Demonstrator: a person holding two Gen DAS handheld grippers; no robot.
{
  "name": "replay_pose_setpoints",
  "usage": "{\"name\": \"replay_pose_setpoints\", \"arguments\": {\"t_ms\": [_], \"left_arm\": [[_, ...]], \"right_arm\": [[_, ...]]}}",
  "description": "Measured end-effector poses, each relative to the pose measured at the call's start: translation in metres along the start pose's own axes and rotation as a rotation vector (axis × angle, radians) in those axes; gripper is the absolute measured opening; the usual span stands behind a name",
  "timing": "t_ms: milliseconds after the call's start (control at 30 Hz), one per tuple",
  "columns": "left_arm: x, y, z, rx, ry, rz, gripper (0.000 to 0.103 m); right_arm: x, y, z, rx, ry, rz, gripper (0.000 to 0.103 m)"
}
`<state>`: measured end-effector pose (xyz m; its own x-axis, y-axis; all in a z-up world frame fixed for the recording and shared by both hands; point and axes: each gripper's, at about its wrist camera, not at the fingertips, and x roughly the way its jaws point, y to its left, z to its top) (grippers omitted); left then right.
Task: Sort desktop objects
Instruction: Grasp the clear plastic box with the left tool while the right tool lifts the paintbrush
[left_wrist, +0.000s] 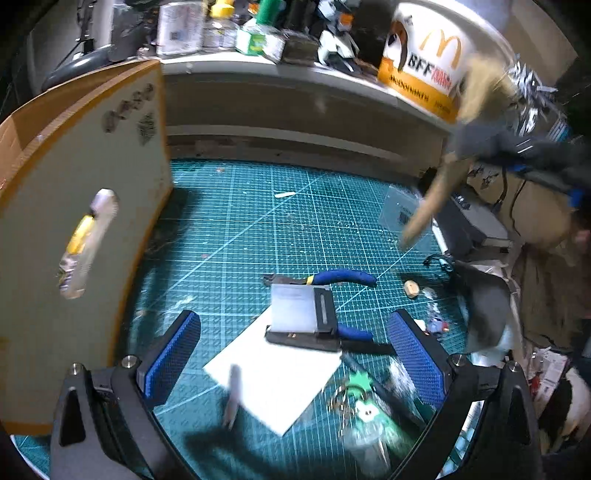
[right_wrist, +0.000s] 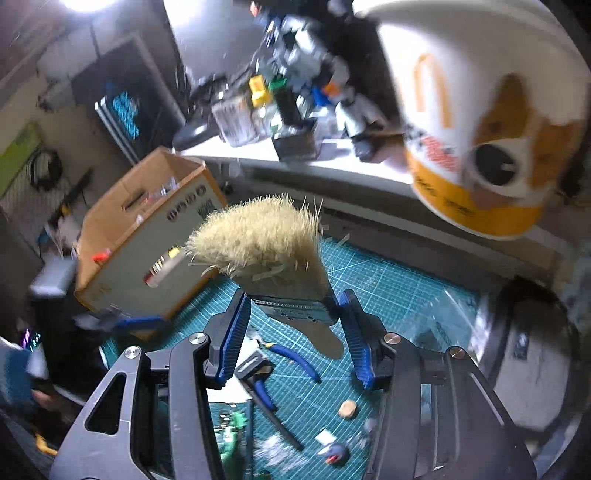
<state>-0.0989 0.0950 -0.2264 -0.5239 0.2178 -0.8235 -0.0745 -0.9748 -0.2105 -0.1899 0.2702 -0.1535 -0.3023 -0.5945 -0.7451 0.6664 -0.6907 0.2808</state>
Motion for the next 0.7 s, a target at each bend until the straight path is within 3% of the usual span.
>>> {"name": "replay_pose_setpoints", "arguments": {"t_ms": [233,333,400,533,667,700], "left_arm": [[0.027,-0.021,-0.005,0.051,-0.043,0.053,0.101],[0.038,-0.021,-0.007,0.046,-0.036,0.081,0.091],[0.043,-0.017,-0.007,0.028,-0.029,0.100,0.073],[0.052,-0.008,-0.009,-0.008,-0.010,0.091,0.072],[0.054,-0.011,-0.009,0.009,0.013,0.067,0.051],[0.054,-0.013,-0.008,0.018,0.023,0.062,0.051]], "right_arm": [[-0.036,-0.001,-0.012,0.070,-0.033,-0.021,0.047],[-0.051,-0.001,-0.017,0.100,-0.048,-0.029,0.047],[-0.058,-0.004,-0.023,0.108,-0.046,-0.036,0.047],[-0.063,-0.010,-0.031,0.123,-0.040,-0.041,0.047],[-0.060,-0.014,-0.034,0.140,-0.032,-0.043,0.047],[-0.060,-0.014,-0.034,0.141,-0.029,-0.042,0.047]]}}
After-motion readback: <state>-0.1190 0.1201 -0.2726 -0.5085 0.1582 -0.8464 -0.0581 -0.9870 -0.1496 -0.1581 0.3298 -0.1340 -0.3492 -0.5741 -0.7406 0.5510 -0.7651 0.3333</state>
